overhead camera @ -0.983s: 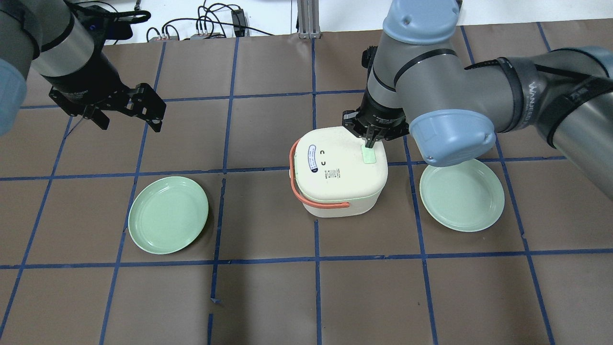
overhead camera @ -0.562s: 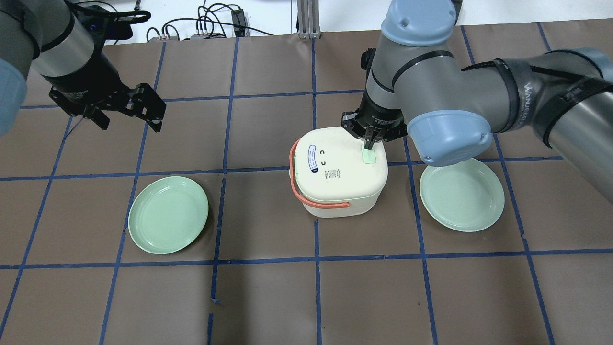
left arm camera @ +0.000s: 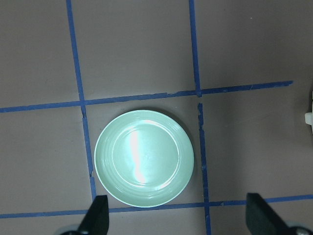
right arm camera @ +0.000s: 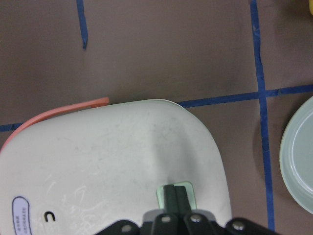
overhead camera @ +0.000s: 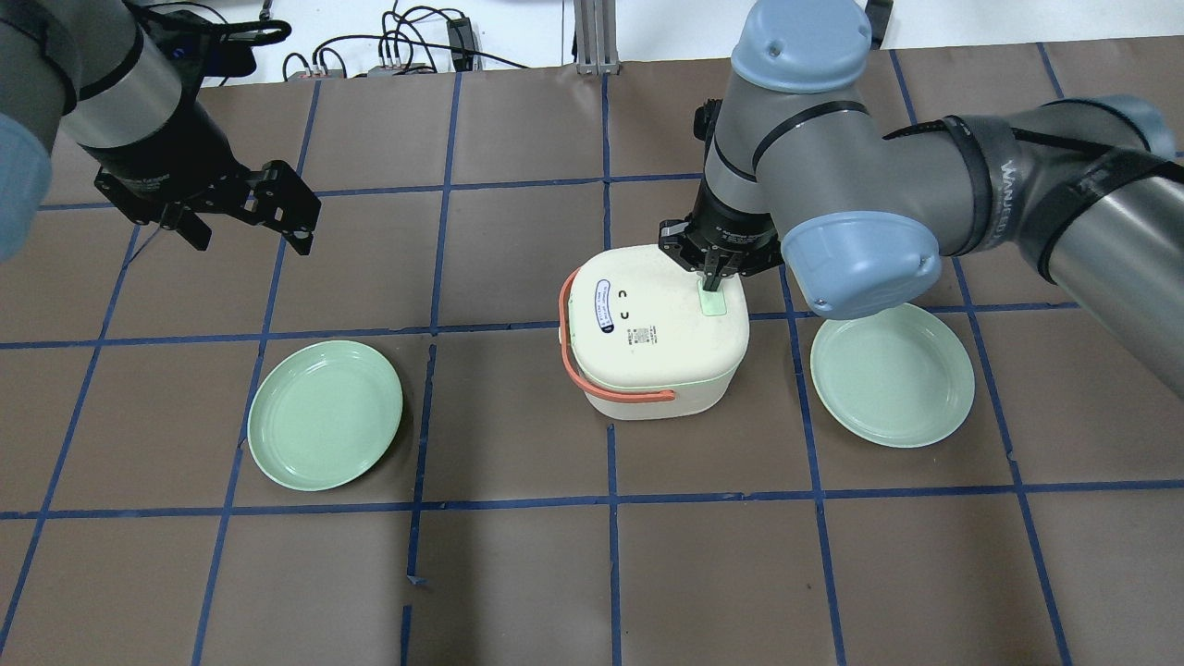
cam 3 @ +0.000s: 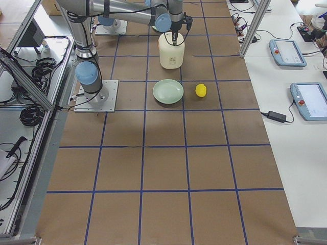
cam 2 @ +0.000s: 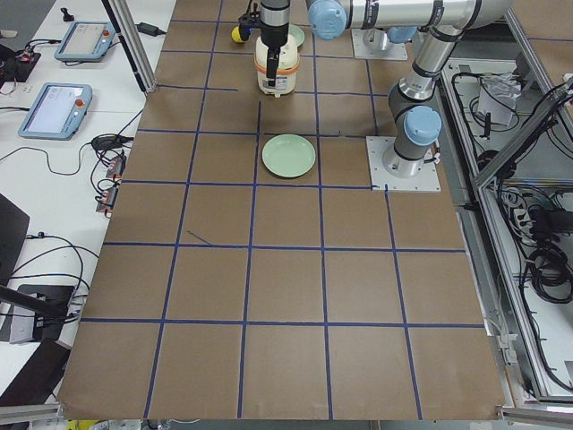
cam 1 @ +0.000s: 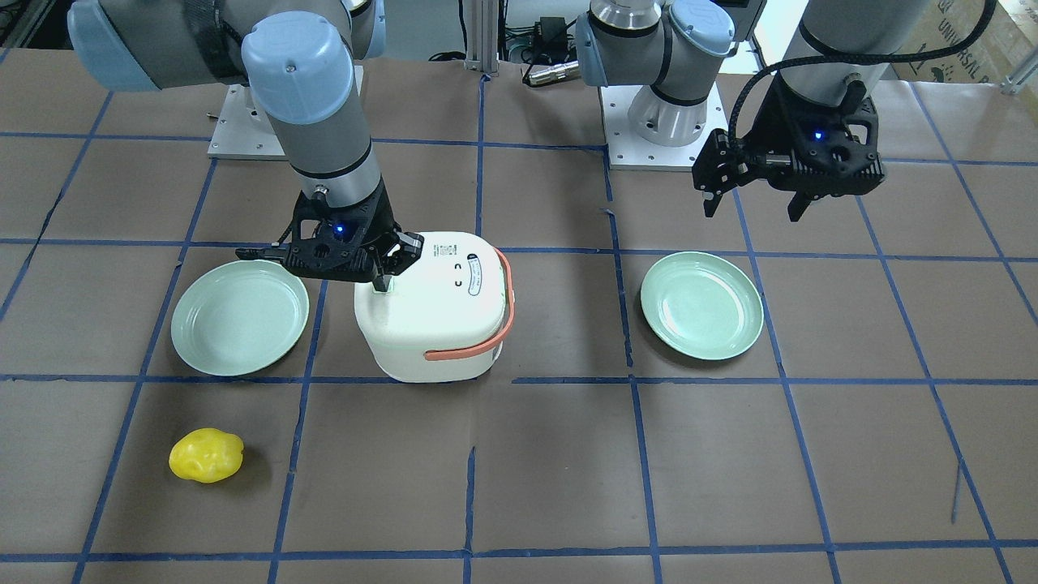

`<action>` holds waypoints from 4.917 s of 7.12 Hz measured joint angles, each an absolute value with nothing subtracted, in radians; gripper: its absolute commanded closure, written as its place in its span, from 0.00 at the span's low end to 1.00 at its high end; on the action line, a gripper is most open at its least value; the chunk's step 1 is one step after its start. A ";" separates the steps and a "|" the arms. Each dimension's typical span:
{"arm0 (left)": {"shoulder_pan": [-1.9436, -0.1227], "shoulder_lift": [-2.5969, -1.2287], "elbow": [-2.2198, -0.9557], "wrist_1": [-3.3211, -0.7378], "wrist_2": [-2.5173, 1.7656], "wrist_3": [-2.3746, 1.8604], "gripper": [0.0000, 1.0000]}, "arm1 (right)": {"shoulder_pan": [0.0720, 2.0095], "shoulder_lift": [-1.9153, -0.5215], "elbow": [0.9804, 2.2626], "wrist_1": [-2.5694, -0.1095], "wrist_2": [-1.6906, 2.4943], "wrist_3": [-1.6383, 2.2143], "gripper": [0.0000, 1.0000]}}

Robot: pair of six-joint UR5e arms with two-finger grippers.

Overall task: Press rice cooker button
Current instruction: 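Press down on the green lid button with the right gripper, then lift the right gripper away as the cooker lid springs open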

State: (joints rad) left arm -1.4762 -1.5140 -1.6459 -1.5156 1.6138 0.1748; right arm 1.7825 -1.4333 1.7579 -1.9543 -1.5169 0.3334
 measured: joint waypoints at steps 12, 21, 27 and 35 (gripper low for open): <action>-1.476 -1.514 -1.646 -1.516 1.614 0.175 0.00 | 1.782 -1.432 1.773 -1.954 -1.517 0.329 0.88; -1.477 -1.514 -1.646 -1.516 1.614 0.175 0.00 | 1.743 -1.441 1.573 -1.714 -1.519 0.279 0.73; -1.477 -1.514 -1.646 -1.516 1.614 0.175 0.00 | 1.570 -1.507 1.537 -1.600 -1.530 0.049 0.25; -1.477 -1.514 -1.646 -1.516 1.614 0.175 0.00 | 1.556 -1.558 1.527 -1.577 -1.573 -0.001 0.01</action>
